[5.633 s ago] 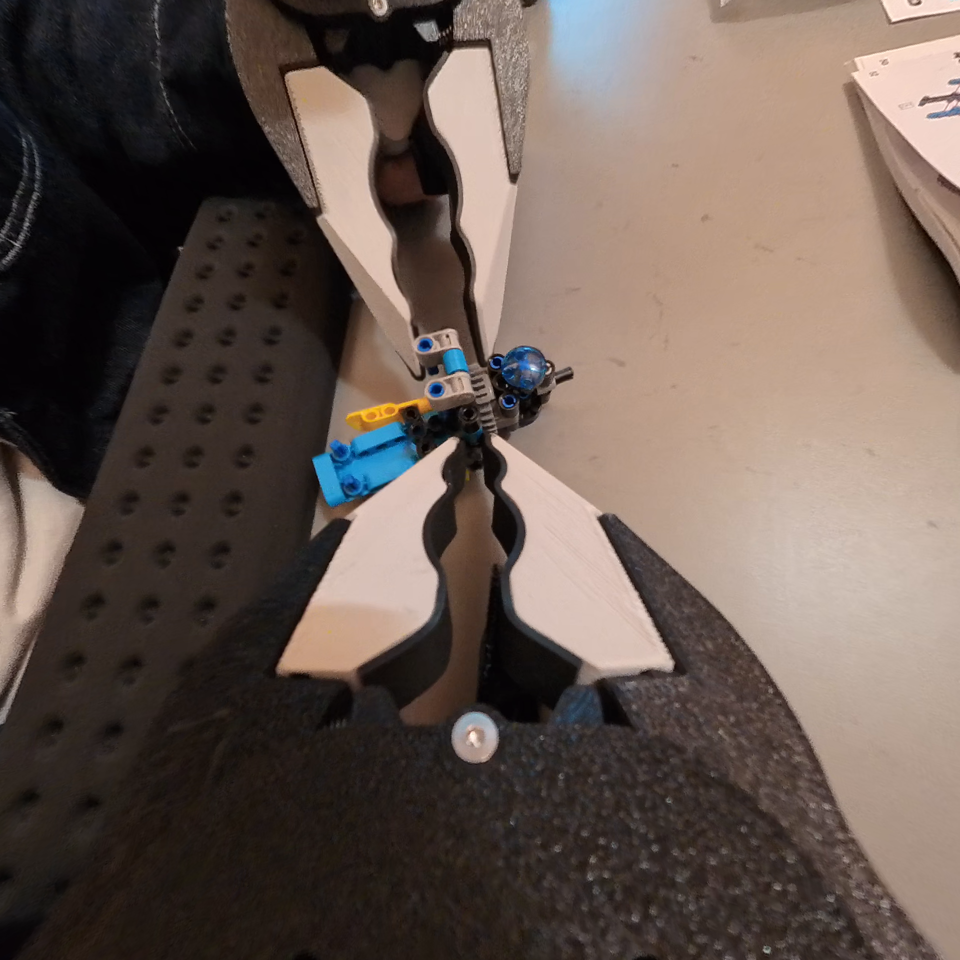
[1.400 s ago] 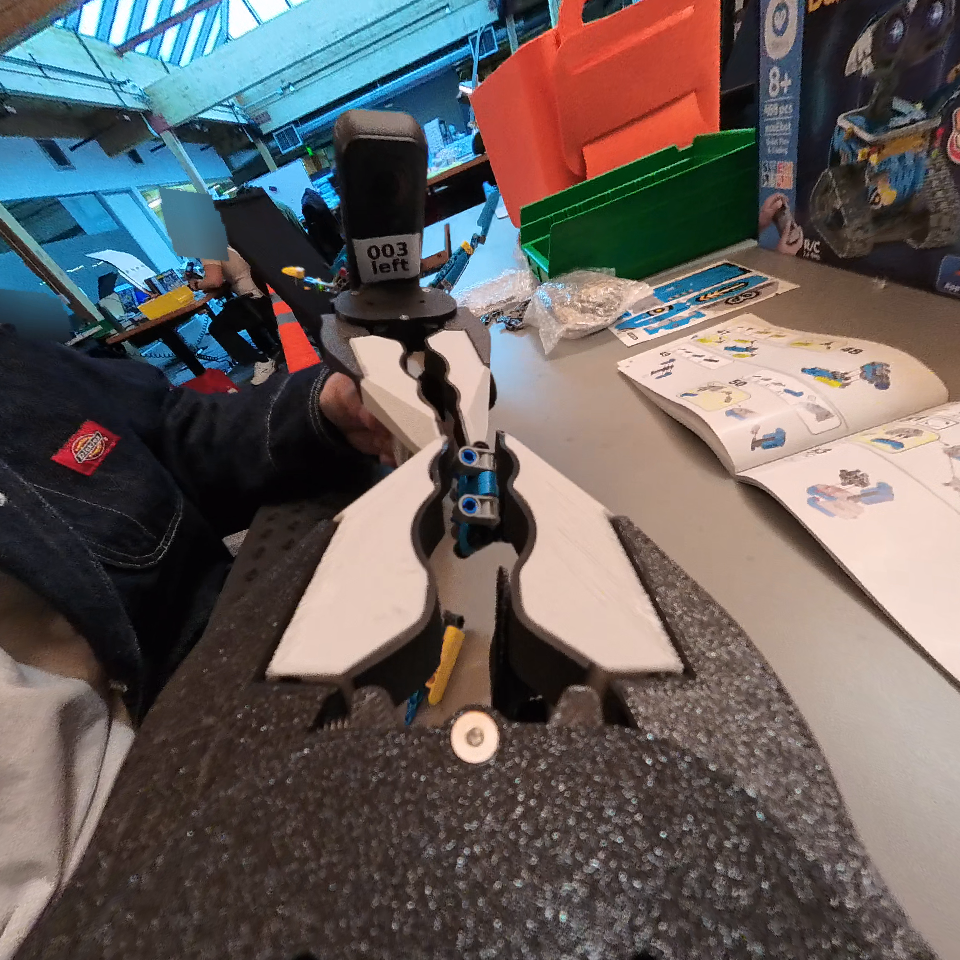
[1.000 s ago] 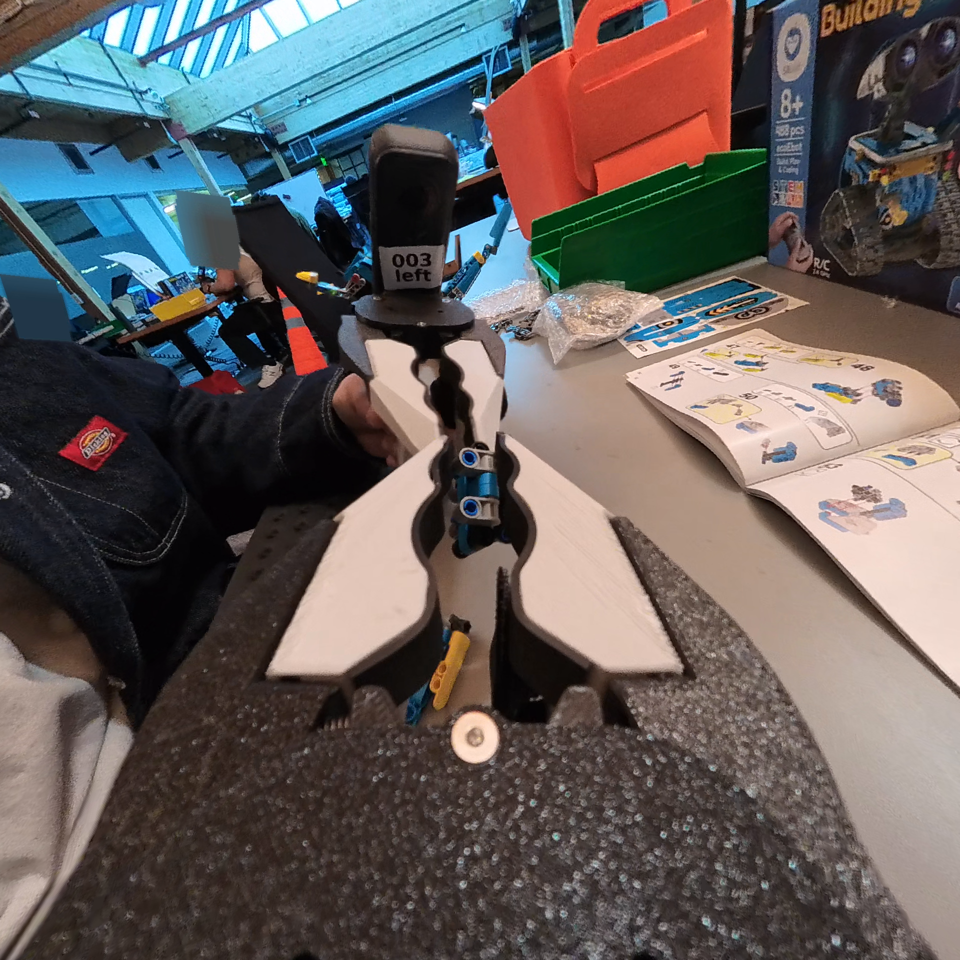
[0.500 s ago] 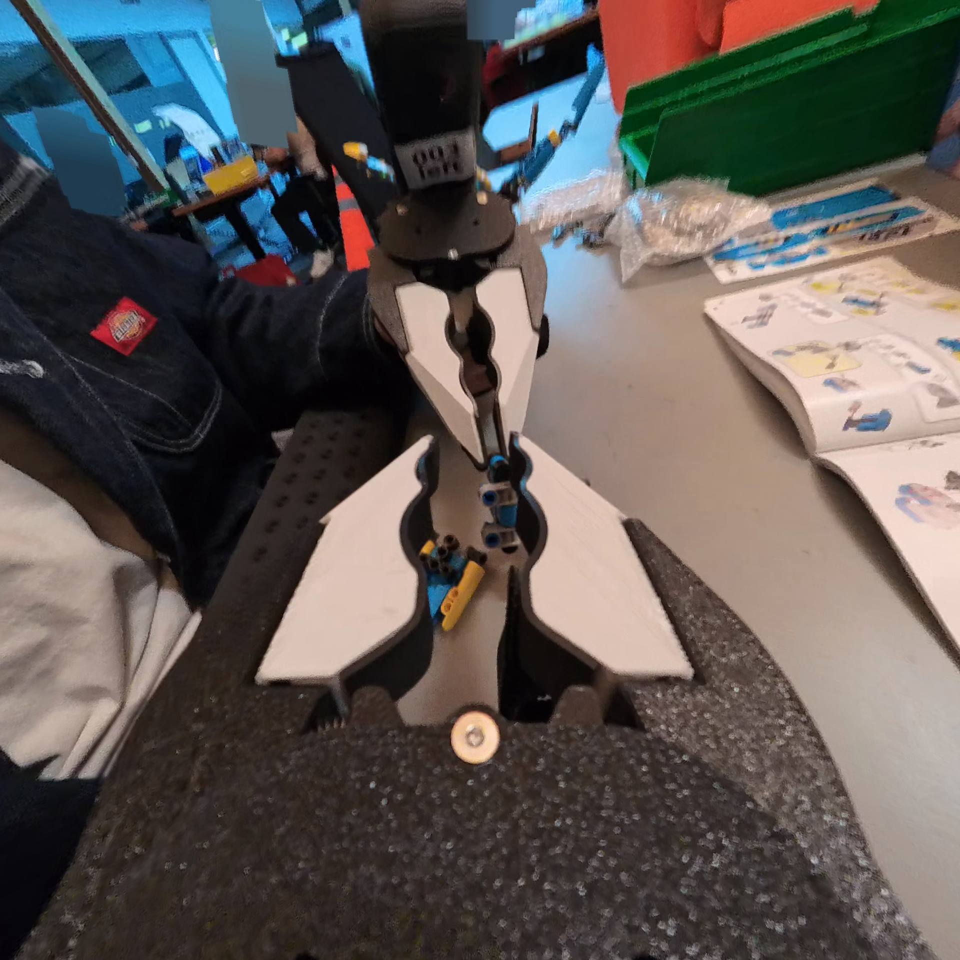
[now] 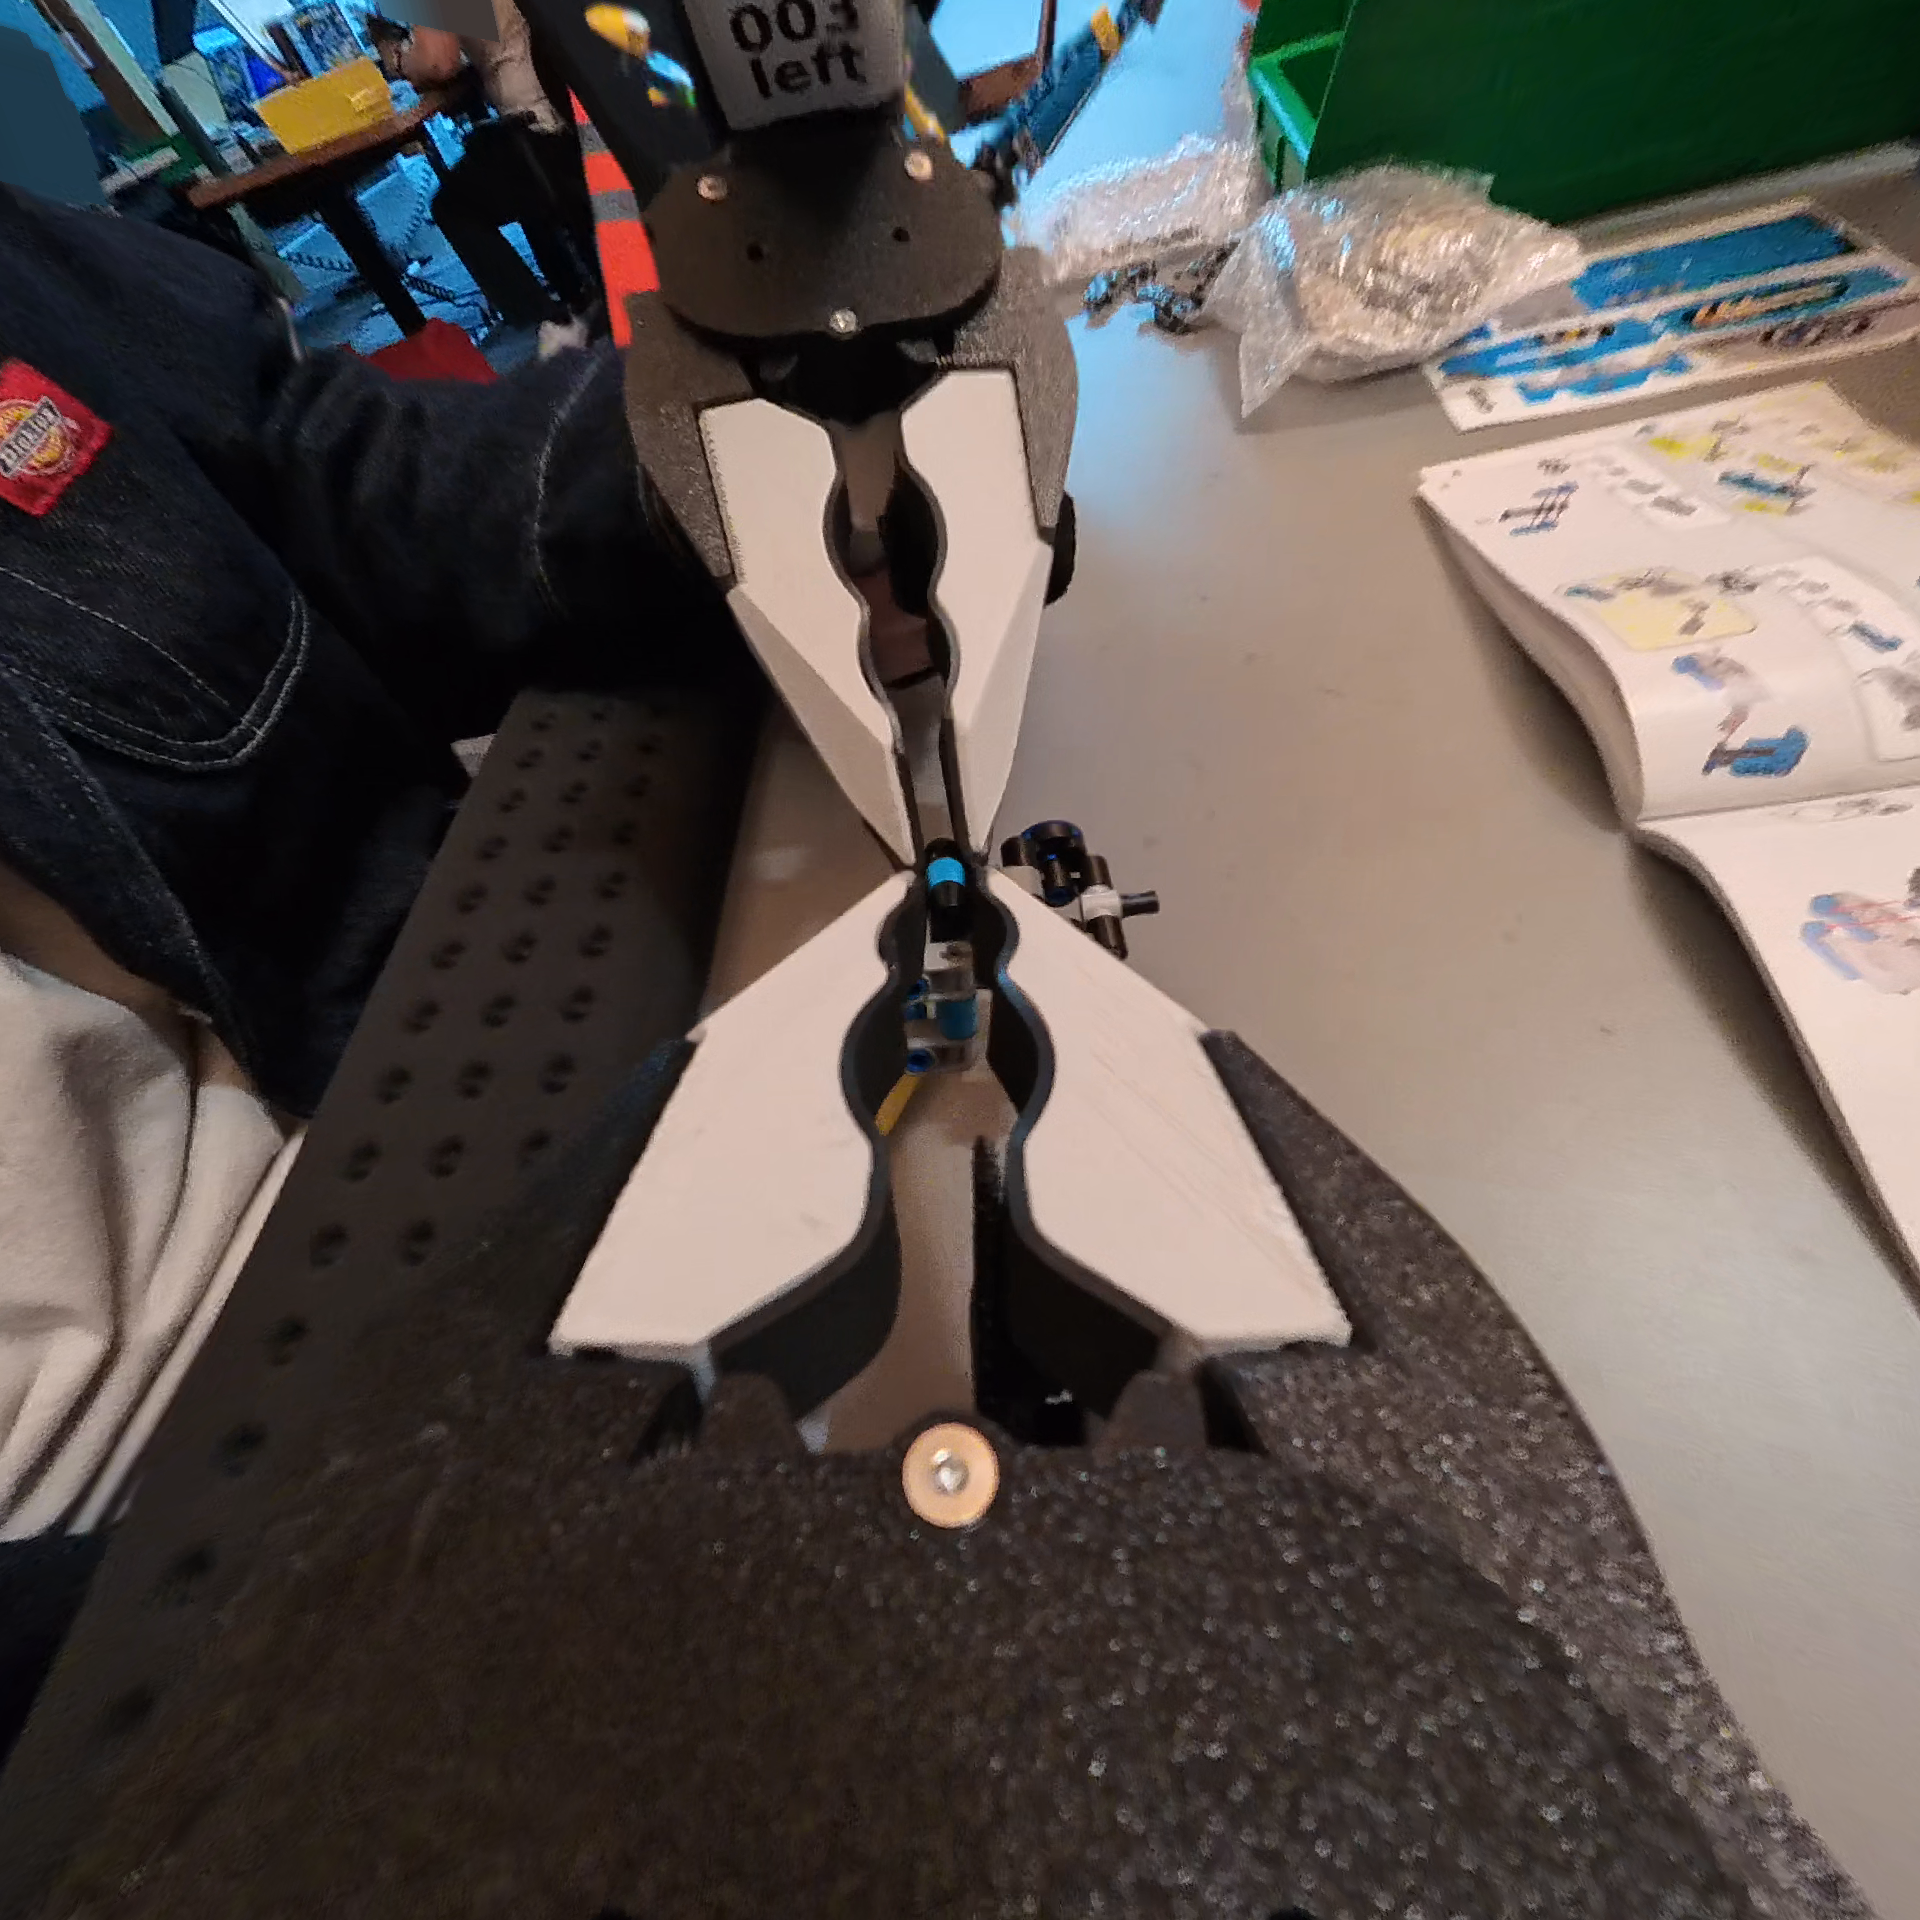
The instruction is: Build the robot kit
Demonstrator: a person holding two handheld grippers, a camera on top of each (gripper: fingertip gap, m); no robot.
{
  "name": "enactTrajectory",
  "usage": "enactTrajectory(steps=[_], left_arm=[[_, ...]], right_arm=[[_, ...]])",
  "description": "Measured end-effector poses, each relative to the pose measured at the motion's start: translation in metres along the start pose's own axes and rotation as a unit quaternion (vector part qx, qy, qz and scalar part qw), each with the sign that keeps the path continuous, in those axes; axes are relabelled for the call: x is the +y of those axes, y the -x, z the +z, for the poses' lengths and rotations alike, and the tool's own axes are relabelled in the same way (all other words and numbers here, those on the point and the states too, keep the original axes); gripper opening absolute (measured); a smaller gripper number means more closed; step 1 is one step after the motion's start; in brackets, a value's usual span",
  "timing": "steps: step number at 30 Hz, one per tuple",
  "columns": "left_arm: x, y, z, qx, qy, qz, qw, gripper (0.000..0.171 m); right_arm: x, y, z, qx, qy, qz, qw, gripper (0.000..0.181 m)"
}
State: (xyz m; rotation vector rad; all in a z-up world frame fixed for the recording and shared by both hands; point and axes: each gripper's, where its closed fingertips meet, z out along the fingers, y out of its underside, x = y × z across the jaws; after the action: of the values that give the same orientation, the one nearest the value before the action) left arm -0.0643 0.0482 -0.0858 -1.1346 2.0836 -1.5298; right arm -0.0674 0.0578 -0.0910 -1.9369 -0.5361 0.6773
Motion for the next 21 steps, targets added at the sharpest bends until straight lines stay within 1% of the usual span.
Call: enactTrajectory(steps=[3, 7, 8, 9, 10, 11, 12, 13, 14, 16, 17, 18, 19, 21], left_arm=[[-0.012, -0.003, -0.006, 0.019, -0.042, -0.020, 0.999, 0.006], [-0.007, -0.004, -0.005, 0.015, -0.032, -0.014, 0.999, 0.007], [-0.003, -0.003, -0.005, 0.003, -0.020, -0.021, 1.000, 0.008], [0.004, 0.004, -0.008, -0.024, -0.004, -0.030, 0.999, 0.020], [0.012, 0.006, -0.013, -0.043, 0.017, -0.041, 0.998, 0.023], [0.024, -0.001, -0.017, -0.037, 0.046, -0.046, 0.997, 0.023], [0.039, -0.015, -0.020, -0.015, 0.083, -0.045, 0.995, 0.024], [0.055, -0.025, -0.021, -0.008, 0.121, -0.040, 0.992, 0.024], [0.069, -0.029, -0.020, -0.014, 0.151, -0.030, 0.988, 0.024], [0.090, -0.037, -0.013, -0.012, 0.204, -0.010, 0.979, 0.024], [0.094, -0.034, -0.009, -0.023, 0.215, 0.001, 0.976, 0.019], [0.090, -0.031, -0.006, -0.030, 0.204, 0.012, 0.978, 0.019], [0.088, -0.032, -0.002, -0.023, 0.200, 0.009, 0.979, 0.019], [0.087, -0.033, 0.005, -0.009, 0.200, -0.006, 0.980, 0.014]], right_arm=[[-0.014, 0.003, -0.004, -0.007, -0.046, 0.003, 0.999, 0.006], [-0.010, 0.006, -0.002, -0.013, -0.033, 0.010, 0.999, 0.006], [-0.006, 0.006, -0.003, -0.005, -0.019, 0.005, 1.000, 0.006], [0.002, 0.003, -0.004, 0.017, 0.013, -0.010, 1.000, 0.006], [0.011, 0.000, -0.007, 0.043, 0.058, -0.035, 0.997, 0.006], [0.020, 0.000, -0.010, 0.065, 0.108, -0.063, 0.990, 0.006], [0.027, 0.000, -0.013, 0.085, 0.153, -0.091, 0.980, 0.006], [0.033, 0.005, -0.014, 0.086, 0.188, -0.110, 0.972, 0.007], [0.040, 0.016, -0.011, 0.061, 0.210, -0.111, 0.969, 0.007], [0.054, 0.022, -0.007, 0.051, 0.235, -0.108, 0.965, 0.007], [0.059, 0.027, -0.004, 0.039, 0.239, -0.102, 0.965, 0.007], [0.056, 0.029, -0.002, 0.035, 0.221, -0.096, 0.970, 0.007], [0.054, 0.033, -0.001, 0.027, 0.206, -0.087, 0.974, 0.006], [0.058, 0.028, -0.003, 0.046, 0.208, -0.086, 0.973, 0.007]])
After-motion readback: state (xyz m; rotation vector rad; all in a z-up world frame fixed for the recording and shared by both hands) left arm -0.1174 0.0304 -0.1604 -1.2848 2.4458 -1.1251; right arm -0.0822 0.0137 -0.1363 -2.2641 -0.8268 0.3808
